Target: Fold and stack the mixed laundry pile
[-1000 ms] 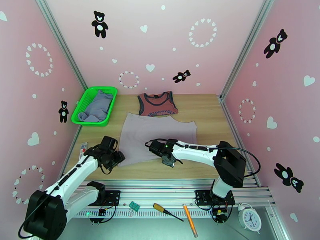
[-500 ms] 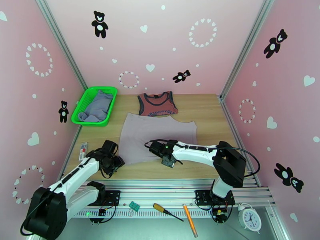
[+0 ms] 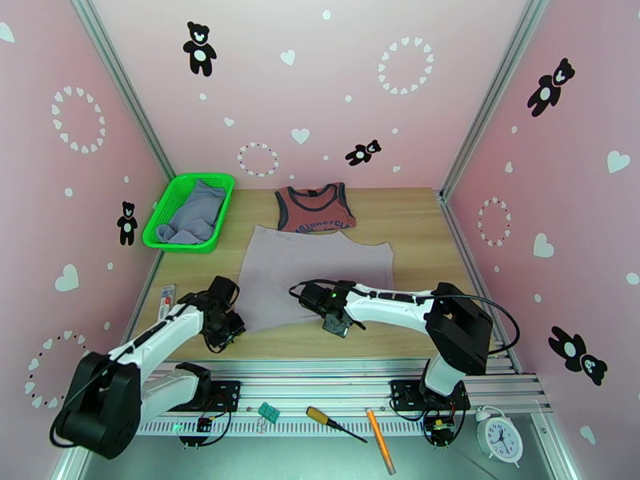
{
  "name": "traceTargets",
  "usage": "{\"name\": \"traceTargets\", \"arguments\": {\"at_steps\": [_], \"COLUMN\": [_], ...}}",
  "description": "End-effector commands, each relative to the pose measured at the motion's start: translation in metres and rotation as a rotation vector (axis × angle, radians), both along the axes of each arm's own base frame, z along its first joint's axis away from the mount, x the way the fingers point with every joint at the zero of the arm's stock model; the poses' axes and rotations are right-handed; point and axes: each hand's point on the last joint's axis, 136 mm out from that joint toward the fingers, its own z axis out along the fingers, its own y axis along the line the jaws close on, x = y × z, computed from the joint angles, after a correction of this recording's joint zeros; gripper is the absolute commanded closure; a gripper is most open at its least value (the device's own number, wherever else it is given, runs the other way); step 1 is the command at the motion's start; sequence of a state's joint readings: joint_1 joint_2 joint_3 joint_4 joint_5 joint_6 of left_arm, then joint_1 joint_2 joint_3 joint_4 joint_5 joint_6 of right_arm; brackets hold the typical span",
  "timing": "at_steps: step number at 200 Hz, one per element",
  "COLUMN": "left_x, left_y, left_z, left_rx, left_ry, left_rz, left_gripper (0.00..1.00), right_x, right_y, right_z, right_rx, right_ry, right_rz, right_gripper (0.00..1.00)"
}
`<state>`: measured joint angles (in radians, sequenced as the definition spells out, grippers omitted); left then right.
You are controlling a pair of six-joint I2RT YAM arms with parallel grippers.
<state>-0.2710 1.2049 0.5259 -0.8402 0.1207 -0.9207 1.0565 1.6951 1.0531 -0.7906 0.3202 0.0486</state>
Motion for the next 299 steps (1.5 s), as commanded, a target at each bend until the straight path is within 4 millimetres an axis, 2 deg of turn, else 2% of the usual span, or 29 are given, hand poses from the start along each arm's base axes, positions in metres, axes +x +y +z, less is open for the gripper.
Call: {"name": "traceTargets", "arguments": {"at_steps": [1, 31, 62, 91, 150, 177, 219, 251, 299], "left_x": [0.052, 0.058, 0.054, 0.052, 0.051, 0.044, 0.021, 0.010, 0.015], "left_y": [0.002, 0.005, 0.015, 0.021, 0.012, 0.012, 0.015, 0.012, 0.004], "left_z": [-0.007, -0.002, 0.020, 0.032, 0.009, 0.010, 0.019, 0.016, 0.001], "left_rx": [0.055, 0.080, 0.119, 0.144, 0.102, 0.095, 0.084, 0.054, 0.022], "left_ry": [-0.182, -0.189, -0.235, -0.263, -0.210, -0.201, -0.162, -0.143, -0.127], "left_rz": [-0.032, -0.040, -0.024, -0.018, -0.024, -0.027, -0.029, -0.033, -0.036], "left_gripper": [0.73, 0.73, 0.61, 0.56, 0.57, 0.59, 0.58, 0.57, 0.57], "right_x": [-0.006, -0.007, -0.009, -0.010, -0.010, -0.011, -0.013, -0.013, -0.014], "right_y": [-0.003, -0.004, -0.004, -0.002, -0.004, -0.004, -0.003, -0.003, -0.003], "right_z": [0.000, -0.001, -0.002, -0.004, -0.005, -0.006, -0.010, -0.011, -0.011], "right_rx": [0.002, 0.002, 0.005, 0.010, 0.007, 0.007, 0.004, 0.003, 0.003], "right_ry": [0.012, 0.020, 0.026, 0.035, 0.036, 0.039, 0.052, 0.058, 0.063], "right_rz": [0.006, 0.004, 0.005, 0.006, 0.007, 0.005, 0.007, 0.008, 0.009], "right_gripper": [1.00, 1.00, 1.00, 1.00, 1.00, 1.00, 1.00, 1.00, 1.00]}}
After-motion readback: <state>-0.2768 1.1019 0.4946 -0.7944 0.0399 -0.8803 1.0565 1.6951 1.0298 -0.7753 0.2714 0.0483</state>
